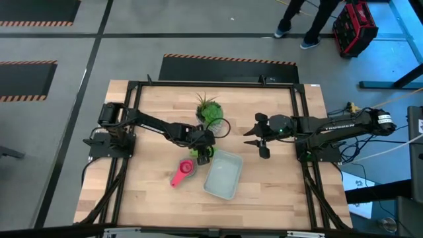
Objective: Nest measuring cups in basket
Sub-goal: Stack the green measuring cup on top of the pink measuring cup
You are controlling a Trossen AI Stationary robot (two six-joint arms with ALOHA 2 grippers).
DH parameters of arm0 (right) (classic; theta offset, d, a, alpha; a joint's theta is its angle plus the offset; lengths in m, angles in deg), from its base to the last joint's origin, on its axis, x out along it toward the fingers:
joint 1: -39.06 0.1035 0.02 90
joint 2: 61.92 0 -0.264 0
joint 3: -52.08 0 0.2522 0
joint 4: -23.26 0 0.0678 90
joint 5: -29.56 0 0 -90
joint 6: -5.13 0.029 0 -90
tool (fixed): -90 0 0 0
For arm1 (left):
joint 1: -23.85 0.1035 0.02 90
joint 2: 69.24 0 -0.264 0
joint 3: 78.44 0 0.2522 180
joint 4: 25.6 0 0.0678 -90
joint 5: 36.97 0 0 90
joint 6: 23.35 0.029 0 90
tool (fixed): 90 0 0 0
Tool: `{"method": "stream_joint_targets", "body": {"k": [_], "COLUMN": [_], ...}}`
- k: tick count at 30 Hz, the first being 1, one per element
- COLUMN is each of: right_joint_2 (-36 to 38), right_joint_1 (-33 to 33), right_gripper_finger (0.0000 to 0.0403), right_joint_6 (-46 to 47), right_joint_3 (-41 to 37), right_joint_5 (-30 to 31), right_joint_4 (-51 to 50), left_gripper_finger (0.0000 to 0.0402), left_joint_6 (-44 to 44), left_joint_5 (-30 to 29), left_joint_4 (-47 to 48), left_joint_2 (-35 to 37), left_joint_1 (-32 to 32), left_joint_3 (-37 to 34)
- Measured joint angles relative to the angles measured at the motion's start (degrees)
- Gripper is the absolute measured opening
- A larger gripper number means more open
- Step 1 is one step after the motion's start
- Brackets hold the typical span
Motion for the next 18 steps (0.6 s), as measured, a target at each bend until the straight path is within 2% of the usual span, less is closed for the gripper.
{"method": "stream_joint_targets", "body": {"k": [13,18], "right_joint_2": [0.0,0.0], "right_joint_1": [0.0,0.0], "right_gripper_finger": [0.0156,0.0156], "right_joint_6": [0.0,0.0], "right_joint_3": [0.0,0.0], "right_joint_5": [0.0,0.0], "right_joint_4": [-0.1,-0.1], "left_gripper_finger": [0.0196,0.0196], "left_joint_6": [-0.6,-4.6], "left_joint_5": [-2.0,-2.1], "left_joint_4": [1.2,2.1], "left_joint_2": [-1.0,-0.9], "left_joint_1": [-0.9,-1.9], "left_joint_3": [-0.1,-0.2]}}
